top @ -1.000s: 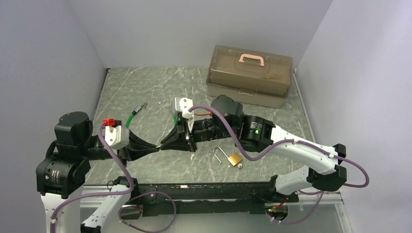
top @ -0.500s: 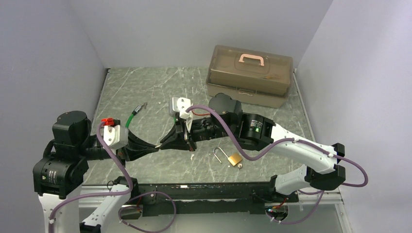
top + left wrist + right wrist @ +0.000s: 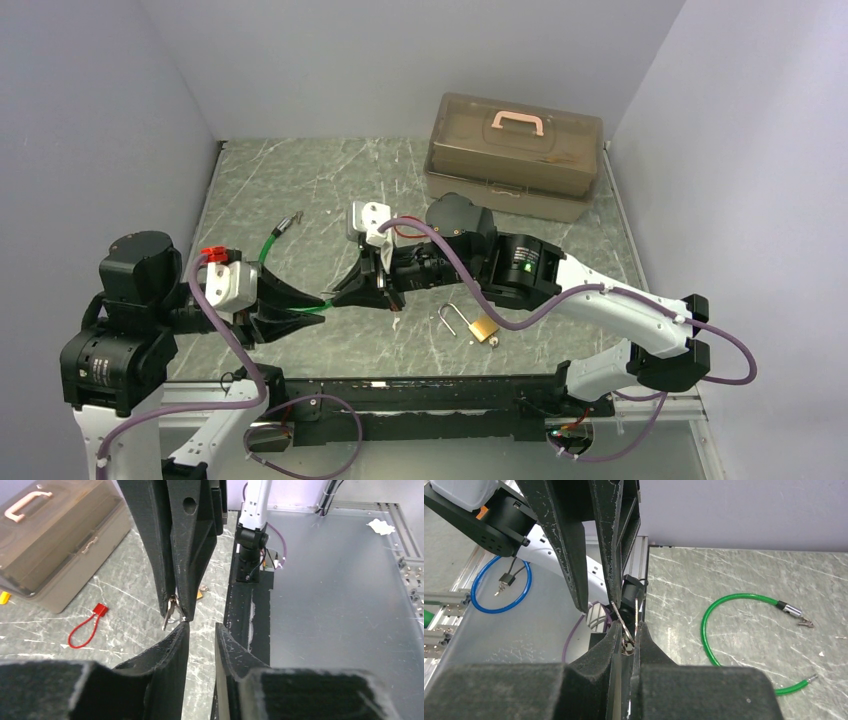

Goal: Unlock with the key

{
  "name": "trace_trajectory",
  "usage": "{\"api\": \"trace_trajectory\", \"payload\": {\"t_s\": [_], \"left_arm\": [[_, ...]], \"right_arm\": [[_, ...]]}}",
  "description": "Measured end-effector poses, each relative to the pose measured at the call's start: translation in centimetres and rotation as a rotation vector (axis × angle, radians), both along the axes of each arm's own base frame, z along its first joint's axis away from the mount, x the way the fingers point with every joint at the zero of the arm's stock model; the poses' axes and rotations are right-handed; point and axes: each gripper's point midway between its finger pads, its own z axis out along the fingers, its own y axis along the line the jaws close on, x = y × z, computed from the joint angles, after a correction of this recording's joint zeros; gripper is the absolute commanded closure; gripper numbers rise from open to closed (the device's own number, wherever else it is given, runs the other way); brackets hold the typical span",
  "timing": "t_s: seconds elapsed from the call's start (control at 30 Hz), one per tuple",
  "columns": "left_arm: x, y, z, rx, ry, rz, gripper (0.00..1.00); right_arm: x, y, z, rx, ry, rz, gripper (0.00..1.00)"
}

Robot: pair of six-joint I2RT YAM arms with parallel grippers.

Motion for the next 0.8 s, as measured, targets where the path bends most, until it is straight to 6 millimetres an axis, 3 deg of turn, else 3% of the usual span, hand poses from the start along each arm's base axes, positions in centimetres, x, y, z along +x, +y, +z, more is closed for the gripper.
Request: {"api": "trace_trajectory", "payload": {"t_s": [0.27, 0.5, 0.63, 0.8], "left_arm": [[-1.1, -0.1, -0.6, -0.007, 0.057, -0.040, 0.70], [-0.6, 0.2, -0.5, 0.017, 0.023, 0.004, 0.74], [0.7, 0.6, -1.2, 0.040, -0.019, 0.065, 0.71], [1.6, 0.2, -3.1, 0.032, 0.019, 0.047, 0.60]], "right_arm": [[0.5, 0.1, -0.1, -0.002, -0.004, -0.030, 1.00], [0.4, 0.1, -0.1, -0.003, -0.006, -0.027, 1.00], [0.3, 0.1, -0.1, -0.003, -0.005, -0.024, 1.00], [0.1, 0.1, 0.0, 0.001, 0.003, -0.017, 1.00]]}}
